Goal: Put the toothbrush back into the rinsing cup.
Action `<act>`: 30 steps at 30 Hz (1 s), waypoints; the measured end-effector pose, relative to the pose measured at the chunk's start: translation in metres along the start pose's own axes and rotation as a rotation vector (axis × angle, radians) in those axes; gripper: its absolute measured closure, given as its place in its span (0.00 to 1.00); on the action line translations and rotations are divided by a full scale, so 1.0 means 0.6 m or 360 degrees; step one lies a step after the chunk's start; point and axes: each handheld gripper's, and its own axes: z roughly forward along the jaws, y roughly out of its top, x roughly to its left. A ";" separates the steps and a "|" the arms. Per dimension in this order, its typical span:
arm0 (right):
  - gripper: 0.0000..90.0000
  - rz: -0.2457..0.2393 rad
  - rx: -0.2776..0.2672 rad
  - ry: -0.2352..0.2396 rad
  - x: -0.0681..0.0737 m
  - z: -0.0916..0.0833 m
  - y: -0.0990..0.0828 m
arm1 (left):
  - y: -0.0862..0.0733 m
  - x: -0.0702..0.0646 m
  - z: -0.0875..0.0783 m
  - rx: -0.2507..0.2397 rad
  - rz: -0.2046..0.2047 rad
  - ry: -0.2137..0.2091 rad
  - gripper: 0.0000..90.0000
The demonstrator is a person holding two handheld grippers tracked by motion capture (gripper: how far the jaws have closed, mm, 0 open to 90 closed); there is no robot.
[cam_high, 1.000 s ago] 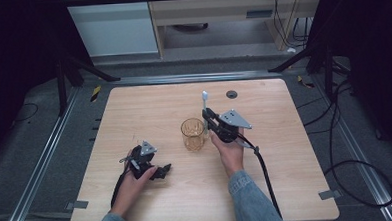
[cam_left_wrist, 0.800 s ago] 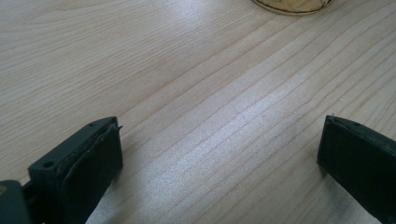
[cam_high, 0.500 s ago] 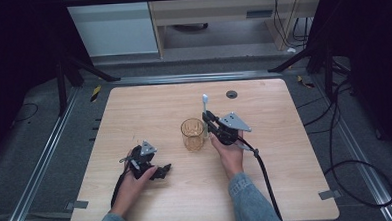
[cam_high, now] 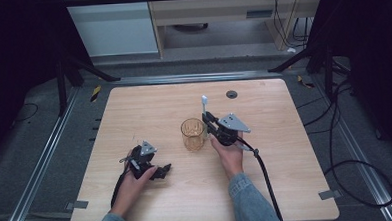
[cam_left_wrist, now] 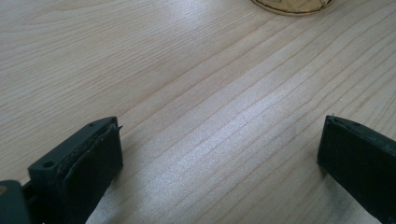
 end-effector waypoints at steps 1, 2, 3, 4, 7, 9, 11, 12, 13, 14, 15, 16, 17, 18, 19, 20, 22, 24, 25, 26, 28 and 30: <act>0.88 0.0002 -0.0002 0.0000 0.000 0.000 0.000 | 0.000 0.000 0.000 0.0000 0.0000 0.0000 0.00; 0.88 0.0005 -0.0003 -0.0001 0.001 0.000 0.000 | 0.000 0.000 0.000 0.0000 0.0000 0.0000 0.00; 0.88 0.0005 -0.0003 0.0000 0.002 0.000 0.000 | 0.000 0.000 0.000 0.0000 0.0000 0.0000 0.00; 0.88 0.0005 -0.0003 -0.0002 0.002 0.000 0.000 | 0.000 0.000 0.000 0.0000 0.0000 0.0000 0.00; 0.88 -0.0004 0.0000 0.0000 0.001 0.000 -0.001 | 0.000 0.000 0.000 0.0000 0.0000 0.0000 0.00; 0.88 0.0000 0.0000 0.0000 0.001 0.000 -0.001 | 0.000 0.000 0.000 0.0001 0.0000 0.0000 0.00; 0.88 -0.0006 0.0000 0.0002 0.001 -0.001 -0.002 | 0.000 0.000 0.000 0.0000 0.0000 0.0000 0.00; 0.88 -0.0006 0.0001 -0.0001 0.002 -0.001 -0.002 | 0.000 0.000 0.000 0.0000 0.0000 0.0000 0.00; 0.88 -0.0008 -0.0003 0.0000 0.001 -0.001 -0.002 | 0.000 0.000 0.000 0.0000 0.0000 0.0000 0.00; 0.88 -0.0011 -0.0002 0.0002 0.001 -0.001 -0.002 | 0.000 0.000 0.000 0.0000 0.0001 0.0000 0.00; 0.88 -0.0010 -0.0005 0.0001 0.001 -0.001 -0.002 | 0.000 0.000 0.000 0.0000 0.0000 0.0000 0.00; 0.88 -0.0010 -0.0005 0.0001 0.001 -0.001 -0.002 | 0.000 0.000 0.000 0.0000 0.0000 0.0000 0.00; 0.88 -0.0007 -0.0008 0.0002 0.001 -0.001 -0.002 | 0.000 0.000 0.000 0.0000 0.0000 0.0000 0.00; 0.88 -0.0008 -0.0010 0.0001 0.001 -0.001 -0.002 | 0.000 0.000 0.000 0.0001 0.0000 0.0000 0.00; 0.88 -0.0006 -0.0010 -0.0002 0.001 -0.001 -0.002 | 0.000 0.000 0.000 0.0001 0.0000 0.0000 0.00; 0.88 -0.0009 -0.0013 -0.0003 0.001 -0.001 -0.002 | 0.000 0.000 0.000 0.0001 0.0000 0.0000 0.00; 0.88 -0.0019 -0.0011 -0.0003 0.000 -0.002 -0.003 | 0.000 0.000 0.000 -0.0002 -0.0001 -0.0001 0.00; 0.88 -0.0019 -0.0012 -0.0002 0.000 -0.002 -0.004 | 0.000 0.000 0.000 -0.0002 -0.0001 -0.0001 0.00; 0.88 -0.0021 -0.0019 -0.0002 -0.001 -0.001 -0.004 | 0.000 0.000 0.000 -0.0002 -0.0001 -0.0001 0.00; 0.88 -0.0021 -0.0019 -0.0002 -0.001 -0.001 -0.004 | 0.000 0.000 0.000 -0.0002 -0.0001 -0.0001 0.00; 0.88 -0.0020 -0.0021 0.0001 0.000 0.000 -0.005 | 0.000 0.000 0.000 -0.0002 -0.0001 -0.0001 0.00; 0.88 -0.0020 -0.0031 -0.0001 -0.001 0.000 -0.007 | 0.000 0.000 0.000 -0.0002 0.0000 -0.0001 0.00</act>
